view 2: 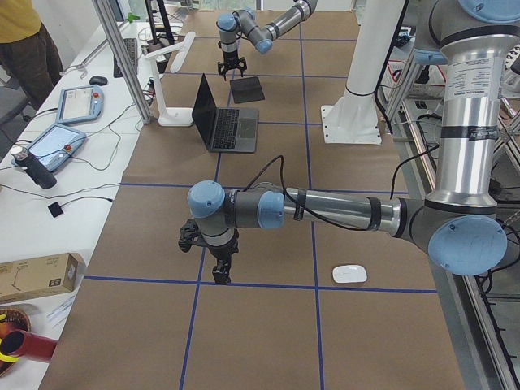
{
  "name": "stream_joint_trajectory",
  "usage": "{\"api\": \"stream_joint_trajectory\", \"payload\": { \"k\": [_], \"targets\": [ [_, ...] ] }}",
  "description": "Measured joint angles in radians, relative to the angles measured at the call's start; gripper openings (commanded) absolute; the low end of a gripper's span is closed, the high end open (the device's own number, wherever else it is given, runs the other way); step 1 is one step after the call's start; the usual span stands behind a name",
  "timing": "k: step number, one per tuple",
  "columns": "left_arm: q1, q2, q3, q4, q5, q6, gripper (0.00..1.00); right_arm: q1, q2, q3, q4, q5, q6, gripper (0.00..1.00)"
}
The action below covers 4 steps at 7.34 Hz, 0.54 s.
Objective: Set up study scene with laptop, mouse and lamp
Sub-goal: 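Withdraw the right gripper away from the mouse pad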
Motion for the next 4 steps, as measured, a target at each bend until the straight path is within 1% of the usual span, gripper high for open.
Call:
{"api": "stream_joint_trajectory", "payload": {
  "k": [2, 4],
  "targets": [
    [-0.001, -0.001, -0.004, -0.013, 0.000, 0.003, 1.00, 0.028, -0.080, 0.091, 0.010, -0.001, -0.251, 1.00],
    [-0.003, 0.009, -0.031, -0.017, -0.004, 0.007, 1.00, 0.062, -0.168, 0.193, 0.004, 0.004, -0.561, 1.00]
  ]
}}
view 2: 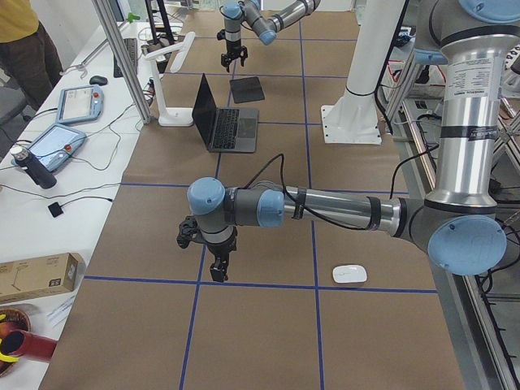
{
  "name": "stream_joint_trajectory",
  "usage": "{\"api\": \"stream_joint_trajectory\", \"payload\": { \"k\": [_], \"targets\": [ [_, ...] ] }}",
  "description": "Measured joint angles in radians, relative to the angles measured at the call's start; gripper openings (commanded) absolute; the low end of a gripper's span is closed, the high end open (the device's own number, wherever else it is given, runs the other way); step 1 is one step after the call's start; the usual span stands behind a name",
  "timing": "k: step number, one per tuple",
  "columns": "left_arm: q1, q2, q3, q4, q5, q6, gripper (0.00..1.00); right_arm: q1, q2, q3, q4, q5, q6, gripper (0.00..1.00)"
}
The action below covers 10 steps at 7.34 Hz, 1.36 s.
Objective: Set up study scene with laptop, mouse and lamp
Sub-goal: 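Withdraw the right gripper away from the mouse pad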
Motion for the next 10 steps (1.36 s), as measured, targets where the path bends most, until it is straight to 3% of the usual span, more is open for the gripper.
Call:
{"api": "stream_joint_trajectory", "payload": {
  "k": [3, 7, 10],
  "targets": [
    [-0.002, 0.064, -0.099, 0.000, -0.002, 0.002, 1.00, 0.101, -0.174, 0.129, -0.006, 0.014, -0.470, 1.00],
    [-0.002, 0.243, -0.291, -0.011, -0.039, -0.004, 1.00, 0.342, -0.379, 0.157, -0.005, 0.122, -1.077, 1.00],
    [0.001, 0.395, -0.337, -0.185, -0.063, -0.008, 1.00, 0.442, -0.482, 0.160, 0.004, 0.164, -1.261, 1.00]
  ]
}}
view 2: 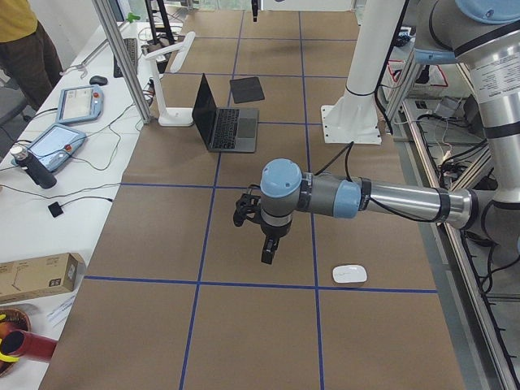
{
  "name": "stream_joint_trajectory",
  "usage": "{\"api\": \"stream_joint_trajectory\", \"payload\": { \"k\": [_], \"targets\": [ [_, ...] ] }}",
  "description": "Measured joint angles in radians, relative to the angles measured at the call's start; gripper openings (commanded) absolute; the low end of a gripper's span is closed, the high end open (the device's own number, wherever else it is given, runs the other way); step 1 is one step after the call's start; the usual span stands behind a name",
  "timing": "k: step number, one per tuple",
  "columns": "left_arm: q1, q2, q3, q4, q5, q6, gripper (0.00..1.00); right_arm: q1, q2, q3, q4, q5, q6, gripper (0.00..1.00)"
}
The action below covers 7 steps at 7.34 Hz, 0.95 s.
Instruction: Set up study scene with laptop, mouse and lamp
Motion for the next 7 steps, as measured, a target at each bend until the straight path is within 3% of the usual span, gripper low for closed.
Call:
{"api": "stream_joint_trajectory", "payload": {
  "k": [4, 7],
  "targets": [
    [0.006, 0.273, 0.008, -0.271, 0.003, -0.196, 1.00, 0.012, -0.014, 0.002, 0.000, 0.009, -0.014, 1.00],
    [0.012, 0.339, 0.029, -0.331, 0.005, -0.280, 0.97, 0.012, -0.014, 0.000, -0.001, 0.008, -0.013, 1.00]
  ]
}}
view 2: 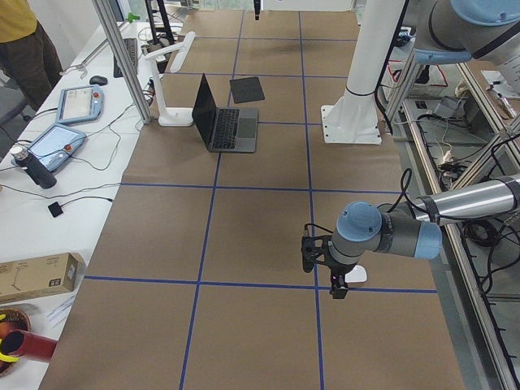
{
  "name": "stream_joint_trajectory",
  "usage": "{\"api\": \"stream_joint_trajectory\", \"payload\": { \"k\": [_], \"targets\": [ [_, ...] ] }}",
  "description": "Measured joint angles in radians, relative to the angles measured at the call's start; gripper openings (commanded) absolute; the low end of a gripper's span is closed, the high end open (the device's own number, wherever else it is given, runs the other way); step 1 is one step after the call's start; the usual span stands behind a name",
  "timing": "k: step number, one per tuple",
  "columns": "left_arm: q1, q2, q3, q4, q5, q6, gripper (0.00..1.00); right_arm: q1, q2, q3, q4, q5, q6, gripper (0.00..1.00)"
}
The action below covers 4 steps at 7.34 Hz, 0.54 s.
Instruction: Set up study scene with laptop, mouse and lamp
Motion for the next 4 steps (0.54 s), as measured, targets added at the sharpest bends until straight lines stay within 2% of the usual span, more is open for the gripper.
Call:
{"api": "stream_joint_trajectory", "payload": {
  "k": [2, 4],
  "targets": [
    [0.077, -0.053, 0.003, -0.005, 0.008, -0.113, 0.97, 0.000, 0.000, -0.002, 0.000, 0.000, 0.001, 1.00],
    [0.233, -0.110, 0.004, -0.006, 0.031, -0.265, 0.99, 0.000, 0.000, -0.005, 0.000, -0.002, 0.002, 1.00]
  ]
}}
